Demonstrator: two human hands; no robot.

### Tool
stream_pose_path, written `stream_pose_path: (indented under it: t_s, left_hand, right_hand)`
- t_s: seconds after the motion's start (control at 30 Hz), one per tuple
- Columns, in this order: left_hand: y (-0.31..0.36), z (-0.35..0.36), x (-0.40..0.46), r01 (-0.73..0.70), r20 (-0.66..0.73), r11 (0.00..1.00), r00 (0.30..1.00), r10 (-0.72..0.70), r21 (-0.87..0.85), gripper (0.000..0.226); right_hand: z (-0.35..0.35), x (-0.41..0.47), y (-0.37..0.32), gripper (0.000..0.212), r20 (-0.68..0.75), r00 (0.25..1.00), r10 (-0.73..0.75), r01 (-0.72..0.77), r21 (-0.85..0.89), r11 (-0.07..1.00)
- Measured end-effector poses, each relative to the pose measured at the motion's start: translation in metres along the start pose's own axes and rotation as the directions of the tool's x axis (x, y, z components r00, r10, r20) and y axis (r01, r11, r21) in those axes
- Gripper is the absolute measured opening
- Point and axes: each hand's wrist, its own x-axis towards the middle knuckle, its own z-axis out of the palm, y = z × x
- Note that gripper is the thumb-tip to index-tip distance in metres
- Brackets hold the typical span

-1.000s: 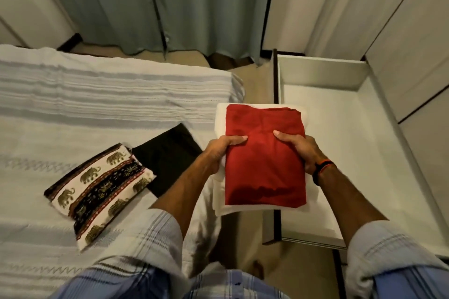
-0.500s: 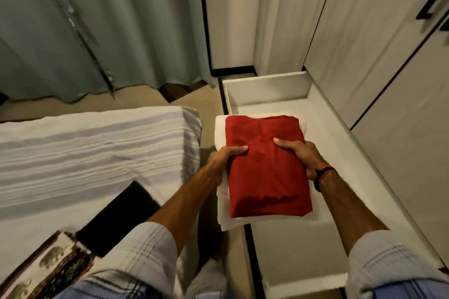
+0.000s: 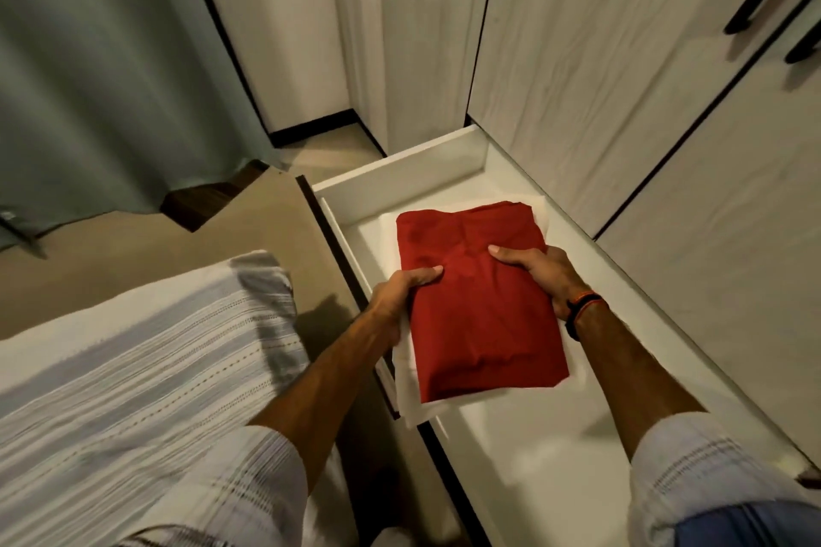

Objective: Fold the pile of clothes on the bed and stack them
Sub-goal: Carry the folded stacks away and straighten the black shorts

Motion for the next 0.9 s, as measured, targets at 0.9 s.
stream_pose_path:
  t_s: [0.9]
  left_hand:
    - [0.121,-0.032,0.317,0.28,-0.048,0.856,0.956,-0.288,0.435,0.096]
  right_hand:
    - [0.076,0.241,0.019,0.055,-0.227,0.922,0.314,-0.19,0.443,0.876]
